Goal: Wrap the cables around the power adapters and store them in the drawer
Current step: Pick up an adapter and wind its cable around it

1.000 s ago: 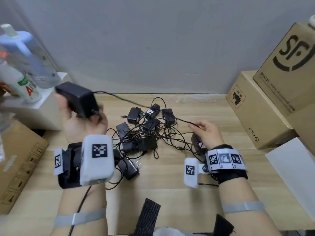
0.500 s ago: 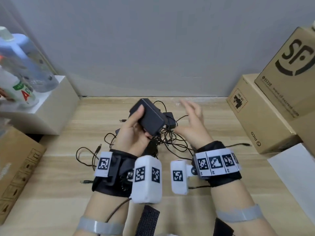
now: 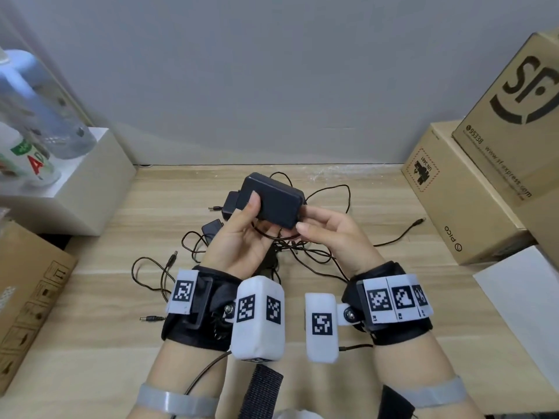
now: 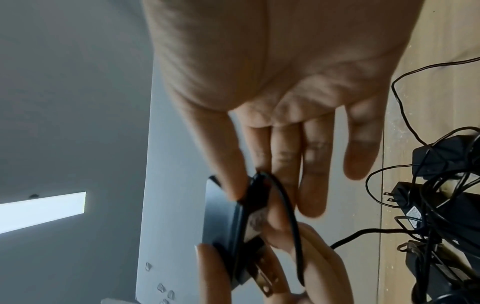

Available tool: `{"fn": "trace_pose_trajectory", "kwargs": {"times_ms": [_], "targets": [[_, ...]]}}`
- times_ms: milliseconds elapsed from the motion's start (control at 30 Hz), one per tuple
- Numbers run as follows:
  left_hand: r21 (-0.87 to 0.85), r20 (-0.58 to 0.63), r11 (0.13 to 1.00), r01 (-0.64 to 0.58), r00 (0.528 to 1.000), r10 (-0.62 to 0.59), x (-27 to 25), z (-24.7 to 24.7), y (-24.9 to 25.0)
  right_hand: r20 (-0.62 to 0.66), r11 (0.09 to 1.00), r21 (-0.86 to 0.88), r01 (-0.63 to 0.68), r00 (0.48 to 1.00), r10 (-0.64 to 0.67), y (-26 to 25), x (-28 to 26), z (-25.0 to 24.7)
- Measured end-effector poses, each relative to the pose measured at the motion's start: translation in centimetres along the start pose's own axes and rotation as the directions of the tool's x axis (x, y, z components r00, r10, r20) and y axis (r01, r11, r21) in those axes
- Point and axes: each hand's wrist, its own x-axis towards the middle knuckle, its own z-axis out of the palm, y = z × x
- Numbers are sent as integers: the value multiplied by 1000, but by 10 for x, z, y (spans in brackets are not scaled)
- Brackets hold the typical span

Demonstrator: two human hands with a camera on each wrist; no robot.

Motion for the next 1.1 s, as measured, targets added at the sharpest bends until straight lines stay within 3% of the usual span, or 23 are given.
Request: {"fn": "trace_pose_trajectory", "kwargs": {"times_ms": [133,267,333,467,600,700,767,833,933,1100], "targets": [[43,15,998,41,999,-42,5,-10,-3,-167,994,-98,56,983,-72,-2,0,1],[303,-2,935,186,981,-195,5,-19,4,-301,985,-88,147,939,-167,-16,0,3],[352,3,914,203,976,-218,4,-19,8,-307,974,-107,199,925,-223,-23,0,3],[393,55,912,117,987,-150,2,-14,13,-267,964,-146,221,930,-253,-30,2,4],[360,82,924,127,983,-167,1,-14,14,-286,964,-130,232,922,-261,-31,2,3],[224,142,963,151,972,-185,1,-11,14,-339,960,-62,273,899,-277,-32,2,4],[132,164,979,156,971,-176,3,-10,14,-349,971,-59,231,907,-237,-25,5,1],[113,146,983,142,977,-158,5,-8,13,-329,967,-226,117,925,-189,-9,9,-4],[157,98,979,133,984,-149,5,-3,9,-285,858,-512,53,931,-228,10,10,-5],[117,97,987,105,988,-117,6,0,6,-222,855,-485,183,920,-323,12,7,0]]}}
